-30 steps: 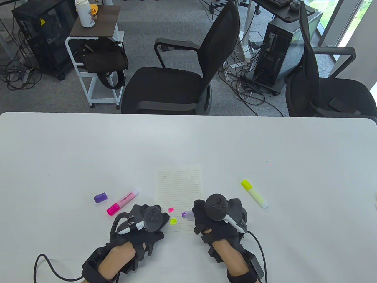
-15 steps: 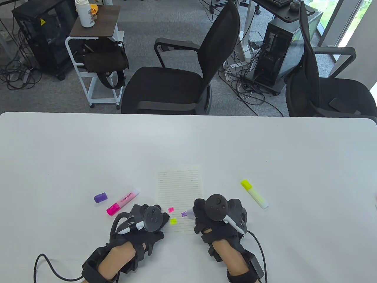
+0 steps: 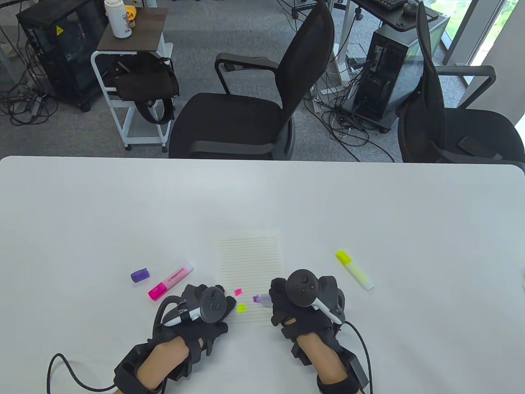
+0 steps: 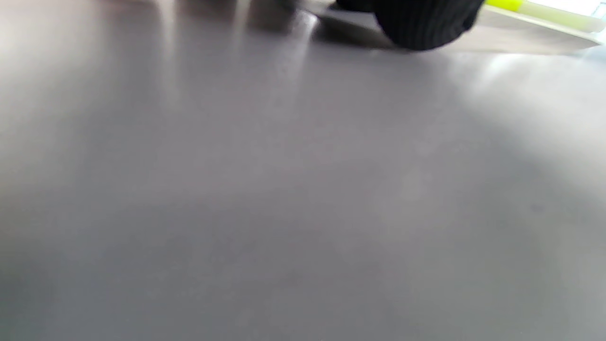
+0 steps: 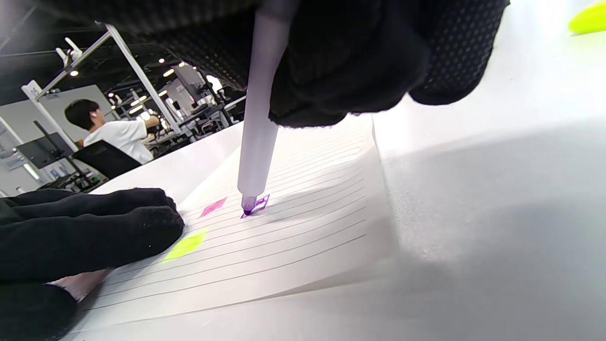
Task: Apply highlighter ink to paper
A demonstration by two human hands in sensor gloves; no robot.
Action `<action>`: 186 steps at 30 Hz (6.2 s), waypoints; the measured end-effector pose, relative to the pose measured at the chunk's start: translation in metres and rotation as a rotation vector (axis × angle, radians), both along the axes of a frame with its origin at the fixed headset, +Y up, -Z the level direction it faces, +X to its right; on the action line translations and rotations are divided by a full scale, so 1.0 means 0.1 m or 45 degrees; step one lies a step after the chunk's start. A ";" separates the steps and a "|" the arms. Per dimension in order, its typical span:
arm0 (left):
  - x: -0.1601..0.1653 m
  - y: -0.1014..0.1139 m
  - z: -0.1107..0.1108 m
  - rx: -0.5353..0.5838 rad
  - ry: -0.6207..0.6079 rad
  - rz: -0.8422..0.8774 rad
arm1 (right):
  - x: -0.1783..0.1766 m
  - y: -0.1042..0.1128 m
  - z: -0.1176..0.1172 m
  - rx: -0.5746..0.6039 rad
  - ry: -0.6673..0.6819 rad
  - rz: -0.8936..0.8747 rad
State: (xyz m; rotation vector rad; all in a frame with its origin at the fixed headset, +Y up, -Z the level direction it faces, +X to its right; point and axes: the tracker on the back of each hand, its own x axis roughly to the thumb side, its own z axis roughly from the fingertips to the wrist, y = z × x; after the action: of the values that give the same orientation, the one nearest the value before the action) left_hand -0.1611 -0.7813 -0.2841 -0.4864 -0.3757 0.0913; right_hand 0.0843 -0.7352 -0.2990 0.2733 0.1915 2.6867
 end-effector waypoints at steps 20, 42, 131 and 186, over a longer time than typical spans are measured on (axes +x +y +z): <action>0.00 -0.01 0.00 -0.002 0.002 0.003 | -0.01 0.00 0.01 0.026 -0.007 0.012; -0.01 -0.02 -0.01 -0.003 0.003 0.005 | -0.09 0.05 0.05 0.109 0.025 0.100; -0.01 -0.03 -0.01 -0.006 0.003 0.004 | -0.03 0.08 0.04 0.077 -0.005 0.107; -0.01 -0.04 -0.01 -0.009 0.001 0.006 | -0.06 0.06 0.03 0.141 0.014 0.107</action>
State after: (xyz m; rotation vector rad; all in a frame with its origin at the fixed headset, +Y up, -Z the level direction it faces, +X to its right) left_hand -0.1619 -0.7853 -0.2856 -0.4924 -0.3754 0.0972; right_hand 0.0781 -0.7289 -0.2963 0.3202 0.0587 2.7839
